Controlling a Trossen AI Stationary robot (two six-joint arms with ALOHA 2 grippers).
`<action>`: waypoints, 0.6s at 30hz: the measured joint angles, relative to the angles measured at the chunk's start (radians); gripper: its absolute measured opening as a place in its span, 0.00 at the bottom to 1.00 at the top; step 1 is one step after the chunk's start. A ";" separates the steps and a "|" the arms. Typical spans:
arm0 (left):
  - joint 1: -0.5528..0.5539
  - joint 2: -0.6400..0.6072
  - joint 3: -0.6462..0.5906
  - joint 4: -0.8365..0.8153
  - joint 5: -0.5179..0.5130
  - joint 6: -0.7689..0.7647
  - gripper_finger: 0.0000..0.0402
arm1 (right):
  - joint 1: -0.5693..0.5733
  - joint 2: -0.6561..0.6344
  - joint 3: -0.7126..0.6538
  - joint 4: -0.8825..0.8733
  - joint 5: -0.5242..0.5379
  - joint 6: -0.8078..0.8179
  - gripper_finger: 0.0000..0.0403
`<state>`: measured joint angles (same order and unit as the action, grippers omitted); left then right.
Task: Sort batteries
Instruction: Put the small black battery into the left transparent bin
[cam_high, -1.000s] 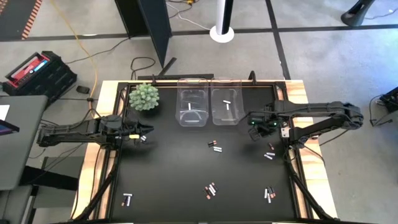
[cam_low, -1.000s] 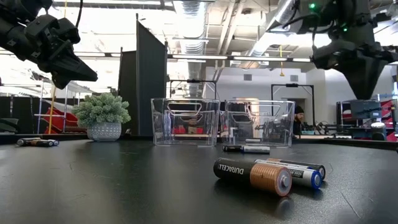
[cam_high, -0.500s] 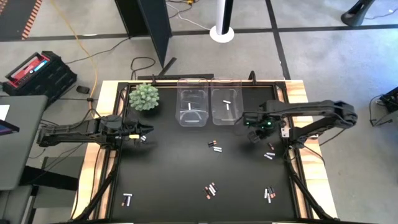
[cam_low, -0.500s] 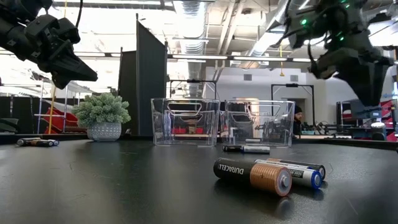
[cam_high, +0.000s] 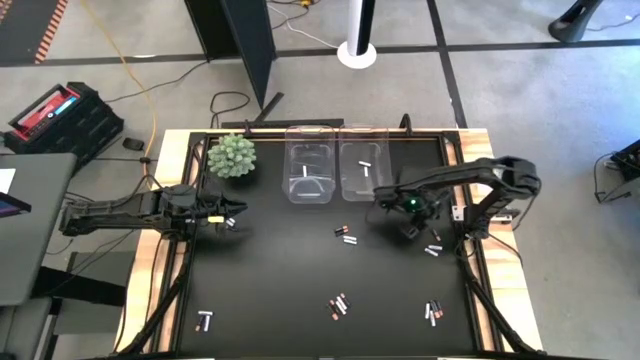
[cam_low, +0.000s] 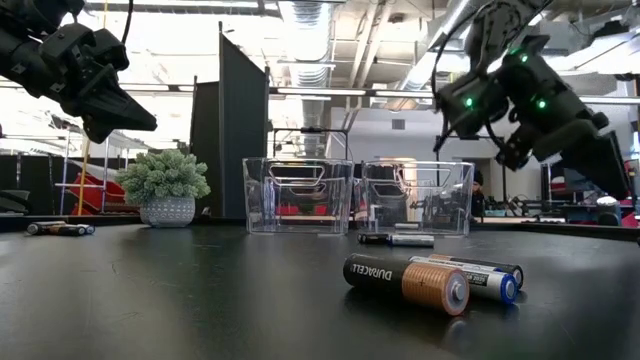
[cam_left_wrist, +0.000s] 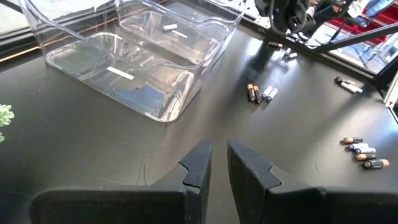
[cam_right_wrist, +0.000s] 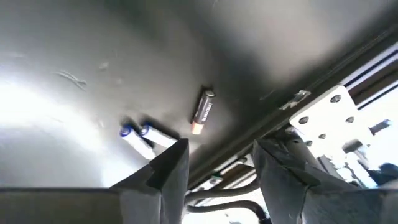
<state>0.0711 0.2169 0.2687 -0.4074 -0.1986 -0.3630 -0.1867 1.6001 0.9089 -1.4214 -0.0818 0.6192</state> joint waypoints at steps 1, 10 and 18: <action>0.000 0.000 0.000 0.000 0.000 0.000 0.12 | 0.000 0.015 0.000 -0.006 -0.002 -0.017 0.49; 0.000 0.000 0.000 0.000 0.000 0.000 0.12 | 0.001 -0.024 -0.111 0.036 -0.034 -0.029 0.48; 0.000 0.000 0.000 0.001 0.000 0.000 0.12 | -0.026 -0.151 -0.145 0.145 -0.079 0.042 0.48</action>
<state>0.0708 0.2167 0.2687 -0.4063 -0.1989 -0.3630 -0.2123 1.4491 0.7639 -1.2761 -0.1608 0.6613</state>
